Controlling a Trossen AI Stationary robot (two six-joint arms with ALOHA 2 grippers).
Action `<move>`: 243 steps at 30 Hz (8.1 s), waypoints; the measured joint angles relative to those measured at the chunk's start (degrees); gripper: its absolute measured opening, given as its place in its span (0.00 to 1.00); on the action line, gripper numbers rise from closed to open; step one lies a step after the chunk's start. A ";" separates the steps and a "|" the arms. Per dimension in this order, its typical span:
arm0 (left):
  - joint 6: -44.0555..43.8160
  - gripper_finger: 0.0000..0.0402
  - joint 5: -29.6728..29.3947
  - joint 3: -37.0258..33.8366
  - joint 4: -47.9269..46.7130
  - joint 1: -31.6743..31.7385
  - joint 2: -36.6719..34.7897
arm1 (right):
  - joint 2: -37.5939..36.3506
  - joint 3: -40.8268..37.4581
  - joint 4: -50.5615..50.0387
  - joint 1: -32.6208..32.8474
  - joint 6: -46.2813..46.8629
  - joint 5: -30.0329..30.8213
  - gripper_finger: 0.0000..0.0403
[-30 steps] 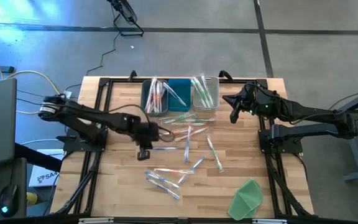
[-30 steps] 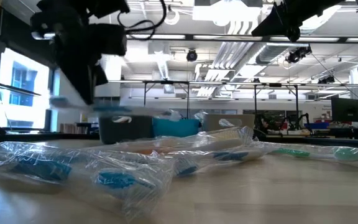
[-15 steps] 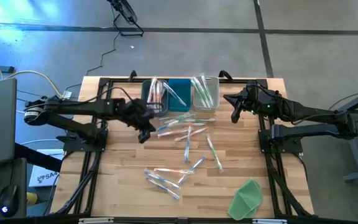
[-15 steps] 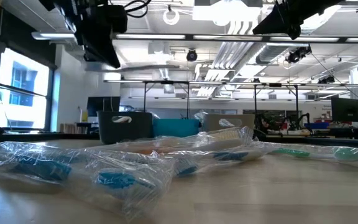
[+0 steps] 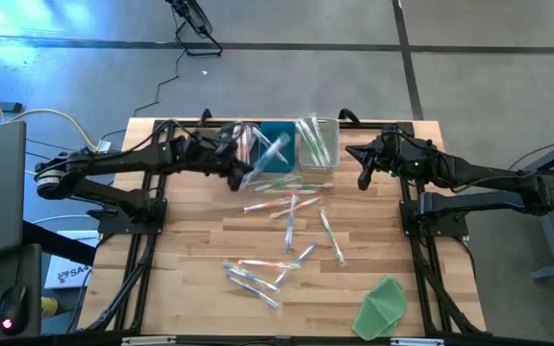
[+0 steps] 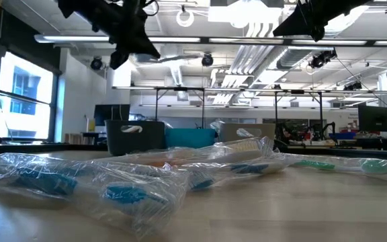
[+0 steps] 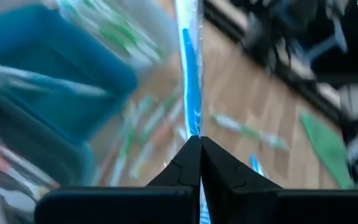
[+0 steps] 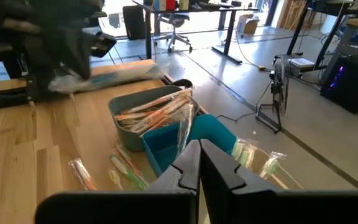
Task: Pick & Place Toothbrushes
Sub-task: Put the blue toothbrush into the blue bin, then put the green toothbrush into the white bin
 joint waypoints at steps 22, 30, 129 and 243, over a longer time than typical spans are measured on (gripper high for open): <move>-12.91 0.00 -19.14 0.00 24.25 1.89 18.11 | 0.00 0.00 0.15 -0.01 -1.40 0.00 0.00; -12.63 0.00 -24.36 0.00 28.11 1.92 24.07 | 0.00 0.00 -0.02 0.01 -1.41 0.00 0.00; -10.48 0.00 -3.25 0.02 24.20 14.63 18.94 | 0.02 -0.04 -0.72 0.00 -0.94 -0.02 0.00; 17.28 0.00 13.58 -19.93 14.04 10.92 -24.94 | 38.69 15.30 -34.13 15.09 56.13 -19.70 0.00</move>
